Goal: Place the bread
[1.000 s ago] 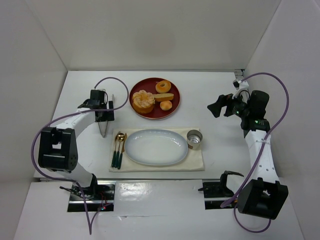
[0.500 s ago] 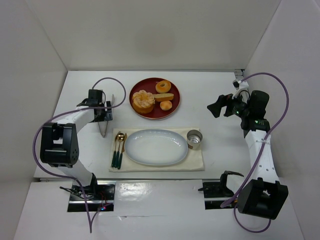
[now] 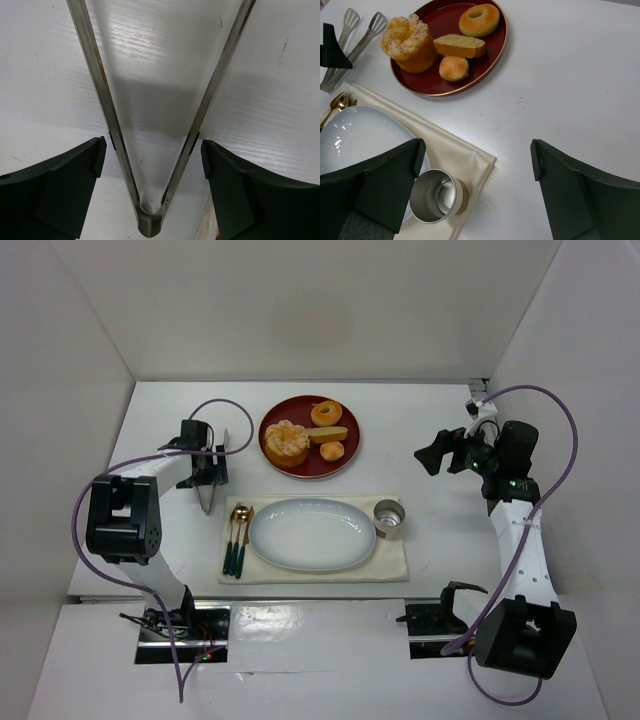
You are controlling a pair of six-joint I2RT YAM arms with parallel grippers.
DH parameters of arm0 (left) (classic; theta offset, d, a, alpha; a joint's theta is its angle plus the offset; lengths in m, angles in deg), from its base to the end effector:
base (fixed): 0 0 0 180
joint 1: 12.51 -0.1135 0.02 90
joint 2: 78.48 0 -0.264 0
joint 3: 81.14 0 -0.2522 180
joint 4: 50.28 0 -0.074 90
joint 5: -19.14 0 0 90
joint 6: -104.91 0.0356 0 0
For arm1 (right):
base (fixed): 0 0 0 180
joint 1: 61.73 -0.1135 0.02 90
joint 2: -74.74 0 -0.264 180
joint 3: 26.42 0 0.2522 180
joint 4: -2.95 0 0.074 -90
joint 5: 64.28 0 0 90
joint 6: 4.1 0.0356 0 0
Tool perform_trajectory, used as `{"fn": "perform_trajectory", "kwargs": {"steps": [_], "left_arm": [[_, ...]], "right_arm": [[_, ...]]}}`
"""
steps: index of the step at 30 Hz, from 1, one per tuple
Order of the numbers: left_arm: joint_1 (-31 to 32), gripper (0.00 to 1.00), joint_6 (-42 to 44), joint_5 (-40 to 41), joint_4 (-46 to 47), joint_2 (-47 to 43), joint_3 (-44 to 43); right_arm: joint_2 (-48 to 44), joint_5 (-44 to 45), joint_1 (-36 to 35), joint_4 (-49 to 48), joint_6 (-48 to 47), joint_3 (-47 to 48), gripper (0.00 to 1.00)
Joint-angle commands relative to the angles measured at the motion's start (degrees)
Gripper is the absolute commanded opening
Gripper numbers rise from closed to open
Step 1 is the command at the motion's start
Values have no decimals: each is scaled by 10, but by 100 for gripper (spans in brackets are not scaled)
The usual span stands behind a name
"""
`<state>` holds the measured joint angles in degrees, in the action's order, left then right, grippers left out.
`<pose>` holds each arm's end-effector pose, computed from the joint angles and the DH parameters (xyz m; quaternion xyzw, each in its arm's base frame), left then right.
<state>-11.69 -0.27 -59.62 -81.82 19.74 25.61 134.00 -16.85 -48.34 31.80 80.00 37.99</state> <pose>0.3465 0.0020 0.1775 -0.1471 0.9420 0.0530 0.2970 0.2274 -0.0294 0.3228 -0.1471 0.7914 0.2143 0.5532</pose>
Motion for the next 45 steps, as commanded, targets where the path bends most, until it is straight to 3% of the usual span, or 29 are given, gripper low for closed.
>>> {"fn": "perform_trajectory", "kwargs": {"steps": [1, 17, 20, 25, 29, 45], "left_arm": [[-4, 94, 2, -9, 6, 13, -20], [-14, 90, 7, -45, -10, 56, -35], [-14, 83, 7, -45, -10, 61, -35], [-14, 54, 7, -45, -16, 61, -35], [-14, 43, 7, -45, -16, 61, -41], [-1, 43, -5, -102, -32, -125, -41]], "right_arm": [[-16, -9, 3, -13, -3, 17, 100], [-16, -9, 3, -13, -3, 17, 100], [-16, -9, 3, -13, -3, 17, 100], [-16, -9, 3, -13, -3, 17, 100], [-16, -9, 3, -13, -3, 17, 100], [-21, -9, 3, -8, -3, 17, 100]]}}
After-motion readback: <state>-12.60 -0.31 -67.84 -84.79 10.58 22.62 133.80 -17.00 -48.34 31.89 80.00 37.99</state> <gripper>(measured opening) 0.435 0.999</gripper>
